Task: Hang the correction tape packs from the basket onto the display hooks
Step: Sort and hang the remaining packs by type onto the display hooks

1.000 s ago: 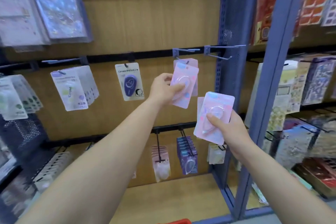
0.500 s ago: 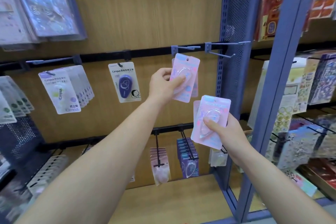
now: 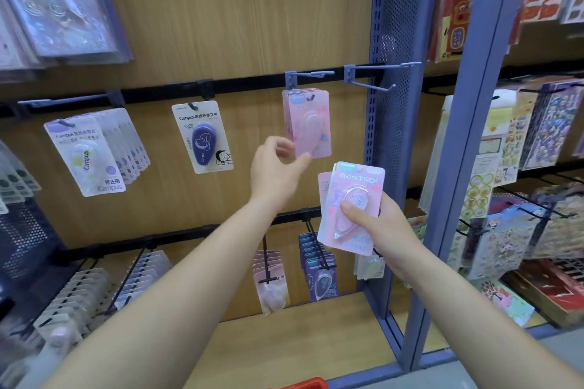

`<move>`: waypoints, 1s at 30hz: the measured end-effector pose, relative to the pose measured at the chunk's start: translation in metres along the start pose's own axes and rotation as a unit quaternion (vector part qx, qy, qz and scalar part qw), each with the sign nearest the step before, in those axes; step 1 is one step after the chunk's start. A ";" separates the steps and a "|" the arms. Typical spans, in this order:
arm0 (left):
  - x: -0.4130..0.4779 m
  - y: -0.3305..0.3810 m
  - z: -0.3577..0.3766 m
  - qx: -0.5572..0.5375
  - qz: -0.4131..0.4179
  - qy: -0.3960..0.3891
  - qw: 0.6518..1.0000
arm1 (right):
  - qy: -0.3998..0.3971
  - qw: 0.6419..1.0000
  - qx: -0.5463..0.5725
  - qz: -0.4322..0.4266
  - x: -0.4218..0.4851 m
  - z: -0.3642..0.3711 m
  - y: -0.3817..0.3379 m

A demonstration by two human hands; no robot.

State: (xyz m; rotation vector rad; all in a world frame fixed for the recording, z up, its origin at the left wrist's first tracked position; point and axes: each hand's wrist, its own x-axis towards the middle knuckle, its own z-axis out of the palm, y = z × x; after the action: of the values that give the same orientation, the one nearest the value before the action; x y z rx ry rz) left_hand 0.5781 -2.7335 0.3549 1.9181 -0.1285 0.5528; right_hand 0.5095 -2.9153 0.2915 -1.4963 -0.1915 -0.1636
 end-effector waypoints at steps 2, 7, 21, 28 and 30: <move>-0.029 -0.009 0.001 -0.052 -0.023 -0.104 0.993 | -0.009 1.000 0.009 -0.009 -0.003 0.002 0.001; -0.065 -0.028 -0.001 -0.096 -0.044 -0.223 0.969 | -0.013 0.998 0.061 -0.027 -0.010 0.010 0.002; -0.058 -0.024 -0.007 -0.143 -0.135 -0.151 0.969 | 0.071 0.997 -0.006 0.020 -0.003 -0.006 0.019; -0.015 0.006 -0.018 -0.165 -0.058 -0.136 0.975 | 0.108 0.994 0.000 0.026 -0.001 -0.016 0.016; -0.005 0.018 -0.016 -0.171 -0.042 -0.113 0.978 | 0.109 0.994 -0.005 0.028 0.000 -0.018 0.015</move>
State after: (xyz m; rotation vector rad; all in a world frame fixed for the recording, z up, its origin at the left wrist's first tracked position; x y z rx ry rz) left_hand 0.5626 -2.7271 0.3729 1.6351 -0.2700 0.2350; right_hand 0.5130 -2.9319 0.2757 -1.4800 0.0261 -0.2809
